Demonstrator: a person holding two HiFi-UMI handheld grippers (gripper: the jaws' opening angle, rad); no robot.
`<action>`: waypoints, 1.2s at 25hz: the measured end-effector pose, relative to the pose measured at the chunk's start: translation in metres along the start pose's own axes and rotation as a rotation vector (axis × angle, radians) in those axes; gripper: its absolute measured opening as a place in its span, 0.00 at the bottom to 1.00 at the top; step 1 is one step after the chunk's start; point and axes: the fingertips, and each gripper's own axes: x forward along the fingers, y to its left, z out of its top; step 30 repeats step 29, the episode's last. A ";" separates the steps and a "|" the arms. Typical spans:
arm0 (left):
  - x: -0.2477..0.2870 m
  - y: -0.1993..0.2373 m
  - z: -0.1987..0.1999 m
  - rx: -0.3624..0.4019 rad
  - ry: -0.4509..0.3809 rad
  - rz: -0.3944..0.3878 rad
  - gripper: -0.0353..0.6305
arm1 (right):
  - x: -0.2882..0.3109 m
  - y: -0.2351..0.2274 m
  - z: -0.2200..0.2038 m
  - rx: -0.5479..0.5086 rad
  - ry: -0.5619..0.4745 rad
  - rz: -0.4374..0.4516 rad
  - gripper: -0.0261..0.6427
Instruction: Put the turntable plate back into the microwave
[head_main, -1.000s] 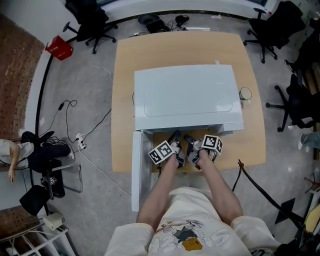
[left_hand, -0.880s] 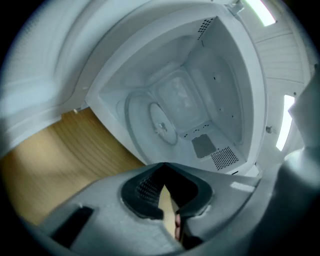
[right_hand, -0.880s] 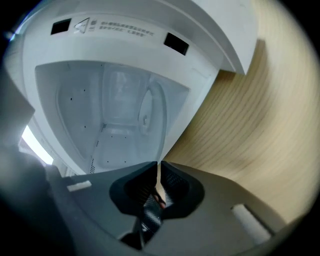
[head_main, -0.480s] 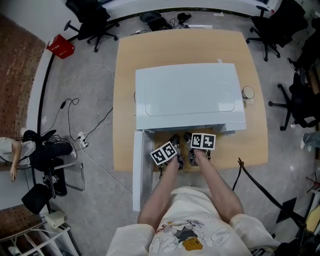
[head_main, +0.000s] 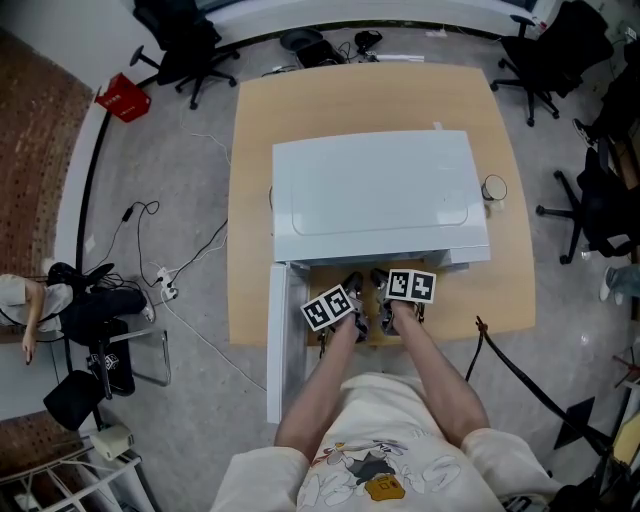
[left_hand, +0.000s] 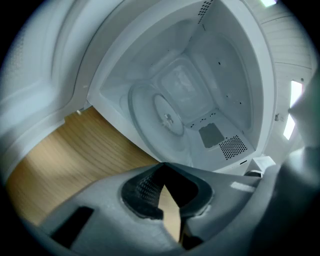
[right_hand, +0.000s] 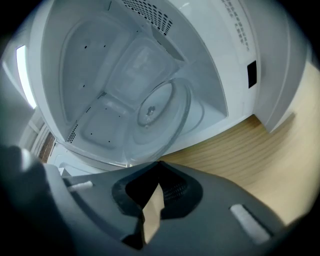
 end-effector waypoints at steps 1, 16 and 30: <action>-0.002 -0.002 -0.001 0.017 0.005 0.002 0.05 | -0.003 0.000 -0.001 -0.023 -0.001 -0.004 0.05; -0.040 -0.039 -0.012 0.369 0.055 0.051 0.05 | -0.041 0.033 -0.010 -0.466 -0.065 -0.047 0.05; -0.041 -0.041 -0.014 0.429 0.072 0.066 0.05 | -0.042 0.035 -0.011 -0.498 -0.063 -0.045 0.05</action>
